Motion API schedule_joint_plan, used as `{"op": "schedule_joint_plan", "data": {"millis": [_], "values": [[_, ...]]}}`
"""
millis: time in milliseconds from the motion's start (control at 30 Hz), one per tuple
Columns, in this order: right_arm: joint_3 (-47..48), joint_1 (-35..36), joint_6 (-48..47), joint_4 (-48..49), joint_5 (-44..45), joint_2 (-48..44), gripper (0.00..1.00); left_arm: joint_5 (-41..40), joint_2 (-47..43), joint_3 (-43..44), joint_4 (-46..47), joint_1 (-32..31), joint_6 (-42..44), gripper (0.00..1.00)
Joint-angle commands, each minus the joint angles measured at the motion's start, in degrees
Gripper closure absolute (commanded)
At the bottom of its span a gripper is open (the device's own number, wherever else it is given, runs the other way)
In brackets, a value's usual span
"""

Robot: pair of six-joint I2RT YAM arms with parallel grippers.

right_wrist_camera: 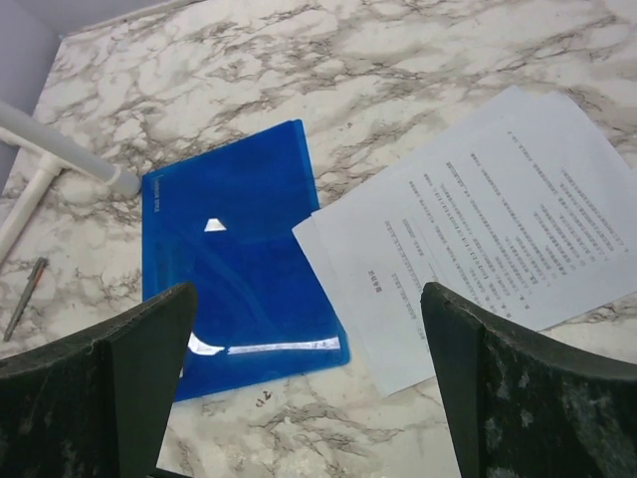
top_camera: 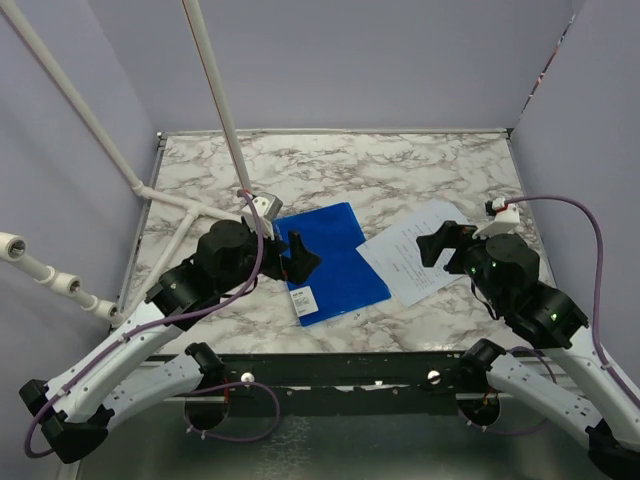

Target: Put the files into the folder

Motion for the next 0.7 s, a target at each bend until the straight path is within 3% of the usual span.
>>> {"op": "schedule_joint_plan", "data": {"millis": [0, 167, 400, 667], "values": [[1.75, 0.23, 1.22, -4.71, 4.15, 0.75, 0.00, -7.41, -0.08, 2.01, -7.59, 0.06, -3.51, 0.01], [1.20, 0.22, 1.37, -6.42, 3.51, 1.96, 0.00, -12.21, -0.20, -2.11, -8.47, 0.02, -8.05, 0.01], [1.54, 0.21, 6.41, -11.19, 1.66, 10.45, 0.00, -16.36, 3.14, -5.75, -9.99, 0.02, -13.70, 0.01], [-6.03, 0.25, 10.09, -5.17, -7.16, 14.91, 0.00, -18.21, 5.08, -8.73, -10.03, 0.03, -16.49, 0.01]]}}
